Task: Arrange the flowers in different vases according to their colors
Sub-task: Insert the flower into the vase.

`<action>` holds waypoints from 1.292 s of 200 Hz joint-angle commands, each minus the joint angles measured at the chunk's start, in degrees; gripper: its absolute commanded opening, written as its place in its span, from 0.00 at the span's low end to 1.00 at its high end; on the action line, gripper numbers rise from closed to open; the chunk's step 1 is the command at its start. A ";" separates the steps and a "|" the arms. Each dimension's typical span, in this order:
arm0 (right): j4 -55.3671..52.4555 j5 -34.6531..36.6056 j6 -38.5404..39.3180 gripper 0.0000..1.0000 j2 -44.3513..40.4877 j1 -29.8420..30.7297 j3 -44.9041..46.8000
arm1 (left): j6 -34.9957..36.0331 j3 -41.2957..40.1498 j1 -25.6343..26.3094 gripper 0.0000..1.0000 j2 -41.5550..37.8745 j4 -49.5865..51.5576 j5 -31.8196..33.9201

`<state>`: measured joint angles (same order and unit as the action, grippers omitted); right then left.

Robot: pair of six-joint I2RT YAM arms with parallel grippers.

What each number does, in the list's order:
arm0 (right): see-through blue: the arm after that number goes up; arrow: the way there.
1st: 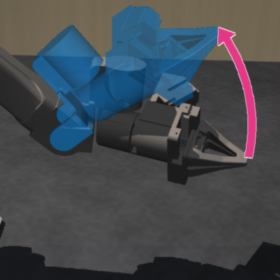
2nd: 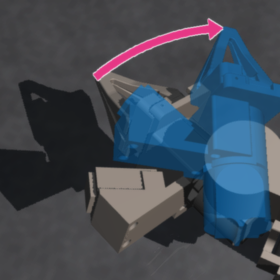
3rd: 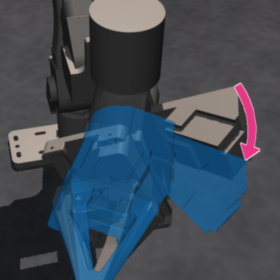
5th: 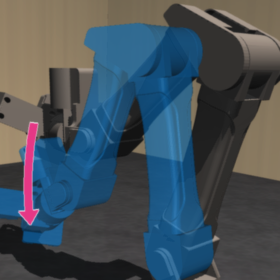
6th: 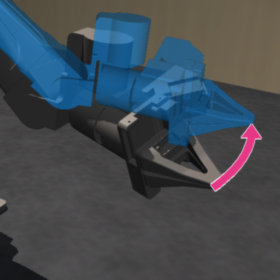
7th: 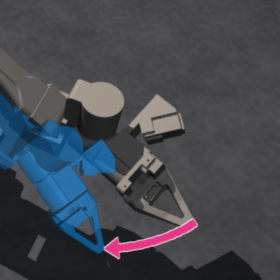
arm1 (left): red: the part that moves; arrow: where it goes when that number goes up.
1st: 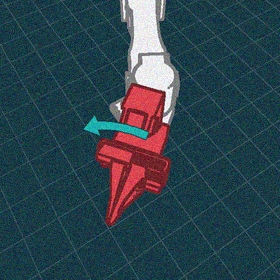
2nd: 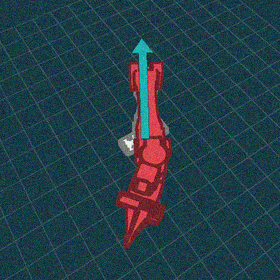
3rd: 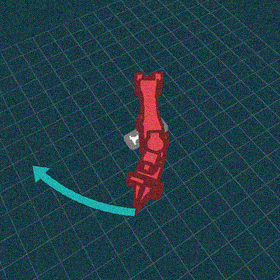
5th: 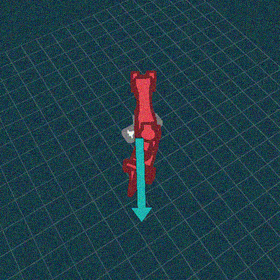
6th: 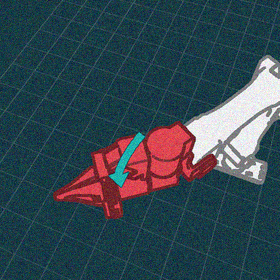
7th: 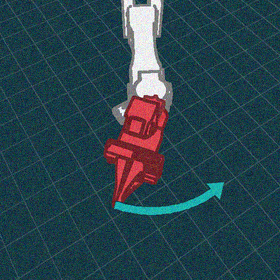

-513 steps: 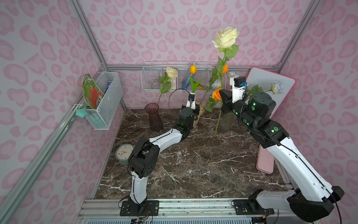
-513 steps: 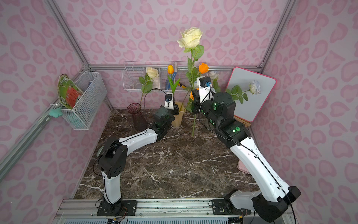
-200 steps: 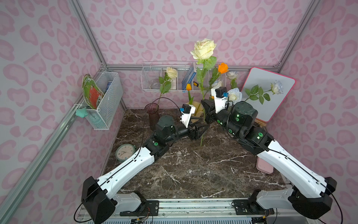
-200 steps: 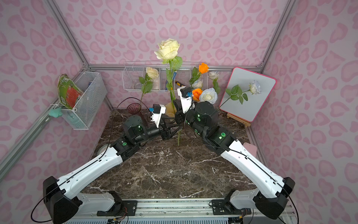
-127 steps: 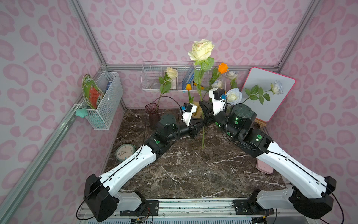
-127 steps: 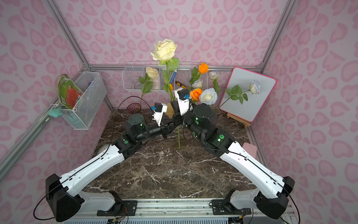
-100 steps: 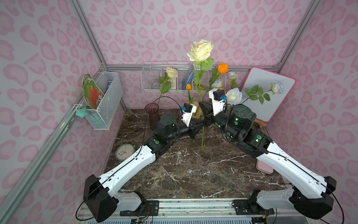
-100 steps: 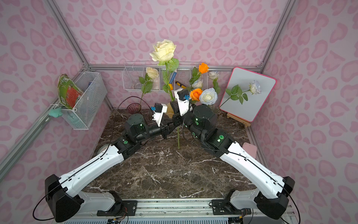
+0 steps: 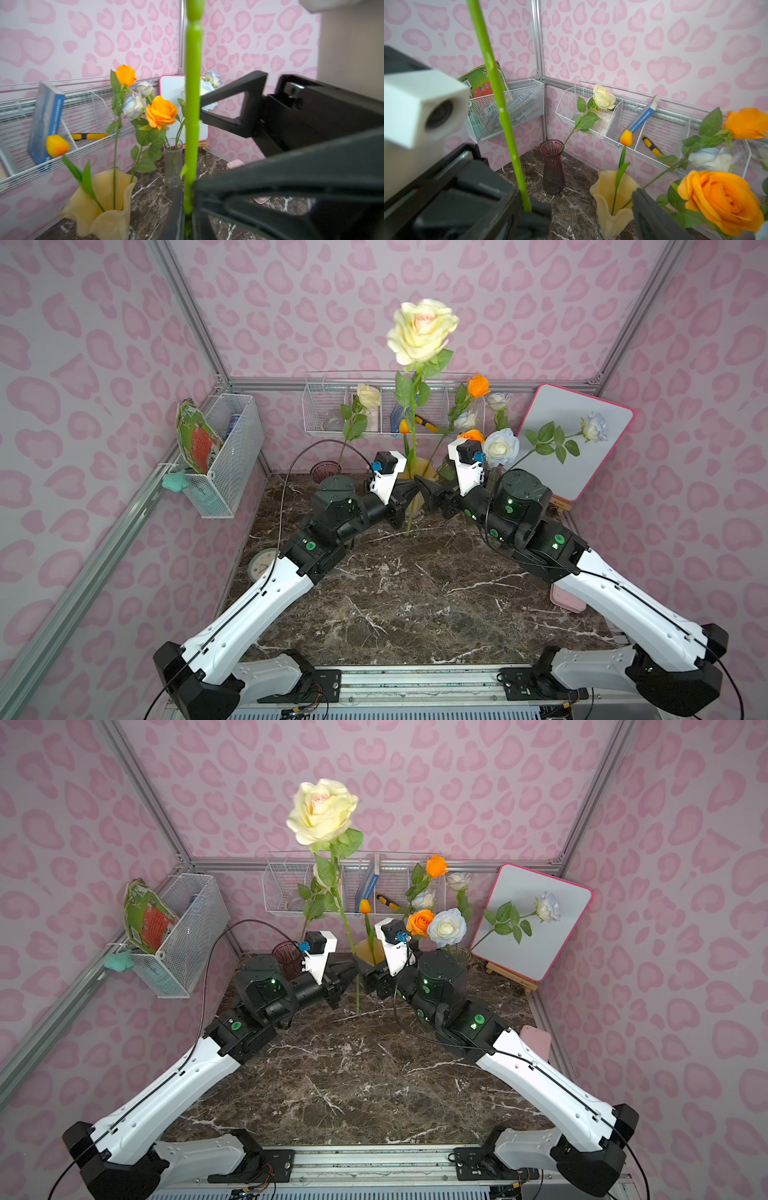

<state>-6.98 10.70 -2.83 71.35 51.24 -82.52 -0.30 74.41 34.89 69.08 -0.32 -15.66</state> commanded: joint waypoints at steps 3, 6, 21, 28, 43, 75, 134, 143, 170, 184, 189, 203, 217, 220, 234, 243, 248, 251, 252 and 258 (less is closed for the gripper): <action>-2.24 -1.97 -1.72 0.87 -2.55 -0.33 3.06 | 3.37 0.65 -5.06 0.00 -0.80 1.61 2.10; -2.24 -2.45 -1.91 0.87 -2.78 -0.35 3.59 | 3.37 0.67 -6.05 0.00 -0.72 1.51 1.96; -3.00 -5.05 -3.47 0.87 -4.20 -0.38 7.94 | 3.72 1.53 -10.20 0.00 0.30 0.90 1.33; -3.13 -5.48 -4.16 0.87 -4.80 -0.30 9.48 | 3.88 1.94 -12.06 0.00 0.89 0.48 1.40; -1.96 -5.53 -6.05 0.87 -6.75 -0.16 13.84 | 4.94 2.96 -15.21 0.00 2.20 -1.20 2.11; 0.90 -6.86 -8.81 0.87 -10.84 0.22 22.74 | 7.94 6.27 -19.81 0.00 5.67 -4.81 3.69; 1.46 -4.43 -12.69 0.87 -16.22 0.57 34.98 | 9.85 10.69 -27.61 0.00 13.41 -12.54 4.45; 1.28 -3.94 -13.49 0.87 -16.48 0.55 36.14 | 9.38 10.56 -29.15 0.00 14.54 -14.05 4.00; 0.87 -3.54 -14.48 0.87 -16.29 0.26 38.07 | 8.04 10.20 -32.51 0.00 17.62 -18.33 2.61; 0.85 -4.08 -14.48 0.87 -15.78 -0.35 38.38 | 8.98 9.72 -32.96 0.00 19.48 -20.40 3.42; 1.00 -4.26 -14.48 0.87 -15.43 -0.66 38.48 | 8.90 9.77 -33.60 0.00 20.67 -21.03 3.30; 0.96 -4.74 -14.40 0.87 -14.50 -1.44 38.37 | 7.65 9.72 -34.04 0.00 22.87 -22.14 2.83; 1.24 -5.75 -14.22 0.87 -13.34 -2.48 38.30 | 6.19 9.21 -34.54 0.00 24.41 -24.51 2.48; 1.33 -5.97 -14.13 0.87 -13.08 -2.73 38.30 | 6.03 7.63 -34.58 0.00 24.64 -24.87 2.59; 1.87 -6.96 -13.95 0.87 -11.96 -3.68 38.40 | 5.94 5.32 -34.59 0.00 25.73 -28.05 3.85; 2.29 -7.71 -13.80 0.87 -11.44 -3.87 38.55 | 5.89 3.68 -34.71 0.00 26.44 -30.79 4.87; 2.58 -8.16 -13.78 0.87 -11.23 -3.87 38.70 | 5.96 3.02 -34.77 0.00 26.98 -31.78 4.85; 2.79 -8.49 -13.70 0.87 -11.17 -3.91 38.84 | 5.97 2.82 -34.78 0.00 27.27 -32.13 4.89; 2.82 -8.58 -13.70 0.87 -11.16 -3.89 38.89 | 5.94 2.75 -34.79 0.00 27.39 -32.17 4.92; 3.20 -9.13 -13.67 0.87 -10.95 -3.97 39.28 | 5.59 2.43 -34.89 0.00 27.95 -32.66 4.94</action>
<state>-6.22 4.47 -16.67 59.79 47.42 -43.88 6.15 78.26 0.27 95.50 -25.34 -11.57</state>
